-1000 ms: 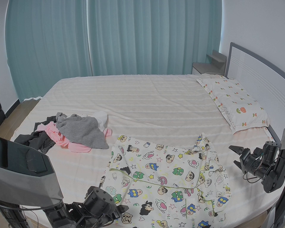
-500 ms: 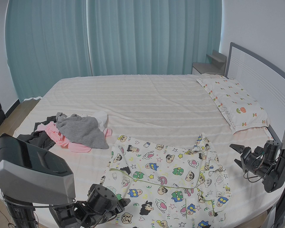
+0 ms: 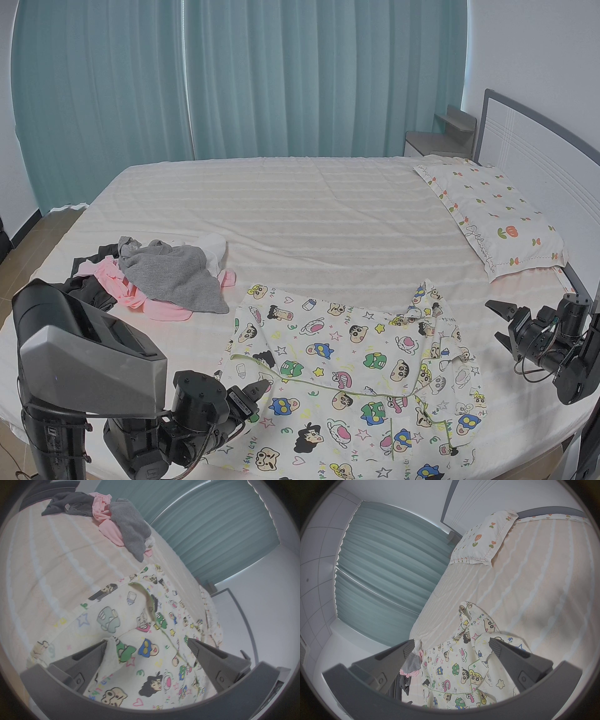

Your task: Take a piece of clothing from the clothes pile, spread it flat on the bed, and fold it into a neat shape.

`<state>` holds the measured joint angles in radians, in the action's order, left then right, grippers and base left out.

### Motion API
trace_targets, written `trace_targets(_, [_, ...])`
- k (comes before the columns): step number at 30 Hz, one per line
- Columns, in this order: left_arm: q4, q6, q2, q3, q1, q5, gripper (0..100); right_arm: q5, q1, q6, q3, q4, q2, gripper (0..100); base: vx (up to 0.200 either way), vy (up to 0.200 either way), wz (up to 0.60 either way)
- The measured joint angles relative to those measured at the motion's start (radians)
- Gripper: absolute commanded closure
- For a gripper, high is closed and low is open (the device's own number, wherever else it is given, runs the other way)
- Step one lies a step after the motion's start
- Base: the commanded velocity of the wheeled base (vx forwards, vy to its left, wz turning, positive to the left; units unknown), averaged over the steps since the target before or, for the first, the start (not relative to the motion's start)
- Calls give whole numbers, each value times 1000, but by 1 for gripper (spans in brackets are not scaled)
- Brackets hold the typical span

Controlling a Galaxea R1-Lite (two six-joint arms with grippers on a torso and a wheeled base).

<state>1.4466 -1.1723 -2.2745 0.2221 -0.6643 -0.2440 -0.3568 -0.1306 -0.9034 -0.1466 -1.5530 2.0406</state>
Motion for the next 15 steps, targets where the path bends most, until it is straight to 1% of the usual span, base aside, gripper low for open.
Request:
trace_targets(6, [52, 0, -60, -14, 23, 1, 0, -1, -7, -2, -1, 0, -14, 0, 0, 0, 0])
trace_targets(10, [104, 8, -82, -37, 19, 5, 0, -2, -8, -3, -1, 0, -18, 0, 0, 0, 0])
trace_targets(15, [106, 41, -109, -42, 11, -4, 0, -2, -9, -3, -2, 0, -20, 0, 0, 0, 0])
